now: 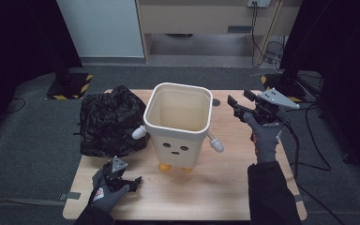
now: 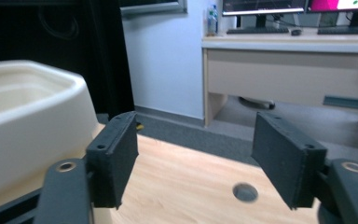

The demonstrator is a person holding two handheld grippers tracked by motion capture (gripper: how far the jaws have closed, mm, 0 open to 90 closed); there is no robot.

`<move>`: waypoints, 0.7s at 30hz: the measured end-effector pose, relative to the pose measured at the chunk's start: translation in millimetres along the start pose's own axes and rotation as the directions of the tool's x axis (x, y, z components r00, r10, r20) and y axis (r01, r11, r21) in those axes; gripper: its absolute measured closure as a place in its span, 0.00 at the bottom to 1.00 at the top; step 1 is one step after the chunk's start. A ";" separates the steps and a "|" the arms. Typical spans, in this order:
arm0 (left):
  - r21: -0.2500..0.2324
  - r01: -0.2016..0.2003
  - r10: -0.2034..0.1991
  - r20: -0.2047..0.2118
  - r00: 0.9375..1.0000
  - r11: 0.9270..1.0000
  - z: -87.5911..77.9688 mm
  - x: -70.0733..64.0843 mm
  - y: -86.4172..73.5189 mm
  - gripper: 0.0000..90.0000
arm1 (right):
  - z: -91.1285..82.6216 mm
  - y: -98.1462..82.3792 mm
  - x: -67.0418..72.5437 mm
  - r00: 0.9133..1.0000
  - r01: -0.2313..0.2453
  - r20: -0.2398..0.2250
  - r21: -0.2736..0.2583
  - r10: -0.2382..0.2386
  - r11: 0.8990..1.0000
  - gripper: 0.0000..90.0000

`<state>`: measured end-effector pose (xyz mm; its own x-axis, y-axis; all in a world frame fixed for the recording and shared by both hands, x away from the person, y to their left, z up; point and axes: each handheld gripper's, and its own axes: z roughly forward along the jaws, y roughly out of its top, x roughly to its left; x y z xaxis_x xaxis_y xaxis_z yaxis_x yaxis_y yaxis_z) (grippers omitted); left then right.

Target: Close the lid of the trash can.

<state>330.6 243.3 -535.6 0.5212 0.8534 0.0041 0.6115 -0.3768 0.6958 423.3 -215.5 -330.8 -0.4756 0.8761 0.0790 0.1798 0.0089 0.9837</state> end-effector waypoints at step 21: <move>0.000 -0.001 0.001 0.001 1.000 1.000 0.1 -0.1 0.0 0.00 | -27.6 -83.8 -19.2 0.999 -0.021 0.044 0.135 0.015 0.991 0.24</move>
<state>330.6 243.2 -535.6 0.5222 0.8528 0.0045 0.6109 -0.3778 0.6958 393.6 -246.4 -410.3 -0.4346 0.8965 0.0863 0.3045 0.0562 0.9508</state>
